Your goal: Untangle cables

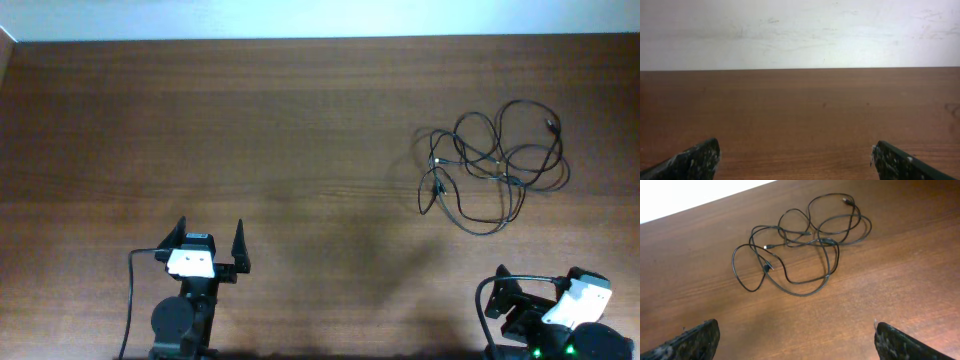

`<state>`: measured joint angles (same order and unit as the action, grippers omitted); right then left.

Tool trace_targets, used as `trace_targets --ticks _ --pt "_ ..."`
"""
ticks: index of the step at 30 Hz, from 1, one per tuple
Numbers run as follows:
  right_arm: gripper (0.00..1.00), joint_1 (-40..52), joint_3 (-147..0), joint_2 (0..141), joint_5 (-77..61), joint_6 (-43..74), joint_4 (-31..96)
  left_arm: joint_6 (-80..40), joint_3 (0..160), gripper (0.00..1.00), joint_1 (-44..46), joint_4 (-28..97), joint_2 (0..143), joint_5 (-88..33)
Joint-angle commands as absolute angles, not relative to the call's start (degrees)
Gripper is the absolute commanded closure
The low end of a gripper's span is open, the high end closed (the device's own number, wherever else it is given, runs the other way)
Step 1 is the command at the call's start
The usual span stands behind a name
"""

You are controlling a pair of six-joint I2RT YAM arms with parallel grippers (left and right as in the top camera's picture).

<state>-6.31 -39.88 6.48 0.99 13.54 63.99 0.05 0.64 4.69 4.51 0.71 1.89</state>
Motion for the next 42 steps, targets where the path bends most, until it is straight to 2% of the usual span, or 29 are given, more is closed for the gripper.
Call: trace_targets --ticks 1,20,25,30,33,42 --pt "0.01 -6.4 -36.2 3.2 0.7 14.0 62.4 0.9 0.5 0.01 4.4 4.8 0.3 1.2" --pt "0.02 -6.4 -29.2 0.2 0.7 14.0 58.1 0.9 0.5 0.01 4.4 4.8 0.3 1.3" --pt "0.02 -6.4 -24.6 0.2 0.7 14.0 41.0 0.9 0.5 0.01 4.4 4.8 0.3 1.2" --pt "0.01 -6.4 -19.9 0.2 0.7 14.0 17.4 0.9 0.5 0.01 4.4 4.8 0.3 1.2" --pt "0.01 -6.4 -19.9 0.2 0.7 14.0 16.2 0.9 0.5 0.01 4.4 4.8 0.3 1.2" --pt "0.02 -6.4 -14.5 0.2 0.7 14.0 -5.8 0.9 0.5 0.01 4.4 4.8 0.3 1.3"
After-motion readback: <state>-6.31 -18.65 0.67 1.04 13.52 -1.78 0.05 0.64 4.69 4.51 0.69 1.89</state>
